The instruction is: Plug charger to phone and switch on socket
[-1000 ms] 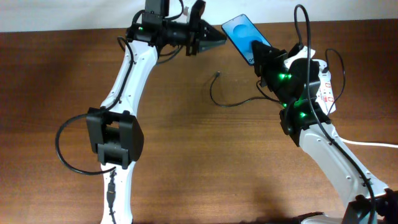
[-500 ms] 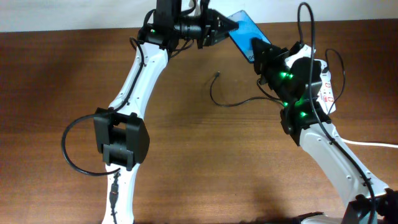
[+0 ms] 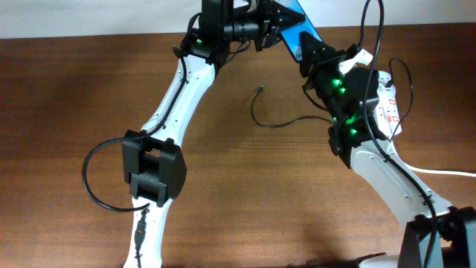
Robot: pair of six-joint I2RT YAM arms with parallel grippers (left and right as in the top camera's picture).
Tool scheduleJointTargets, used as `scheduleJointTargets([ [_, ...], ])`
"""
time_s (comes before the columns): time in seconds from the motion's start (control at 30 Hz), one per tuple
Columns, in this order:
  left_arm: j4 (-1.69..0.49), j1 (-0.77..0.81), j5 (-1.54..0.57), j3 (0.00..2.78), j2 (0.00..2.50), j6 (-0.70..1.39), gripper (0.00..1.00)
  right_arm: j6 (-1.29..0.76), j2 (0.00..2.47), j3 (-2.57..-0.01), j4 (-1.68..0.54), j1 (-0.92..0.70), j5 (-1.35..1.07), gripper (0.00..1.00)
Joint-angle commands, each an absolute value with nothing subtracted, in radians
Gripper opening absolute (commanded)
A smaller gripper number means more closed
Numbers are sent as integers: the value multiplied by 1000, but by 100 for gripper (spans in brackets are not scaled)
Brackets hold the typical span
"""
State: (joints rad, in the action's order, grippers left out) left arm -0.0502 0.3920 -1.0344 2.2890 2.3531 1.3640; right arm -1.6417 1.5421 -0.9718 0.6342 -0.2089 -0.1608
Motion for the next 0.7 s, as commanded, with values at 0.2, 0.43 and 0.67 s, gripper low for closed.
scheduleJointTargets([
  [0.2,120,402,-792,2307,2354,1428,20,-1639,1560,-976,604,-269,-297,4],
  [0.43,119,388,-737,2307,2354,1428,0,-1634,1560,-976,572,-269,-307,4],
  [0.67,119,342,-755,2307,2354,1428,0,-1624,1560,-976,513,-254,-286,48],
])
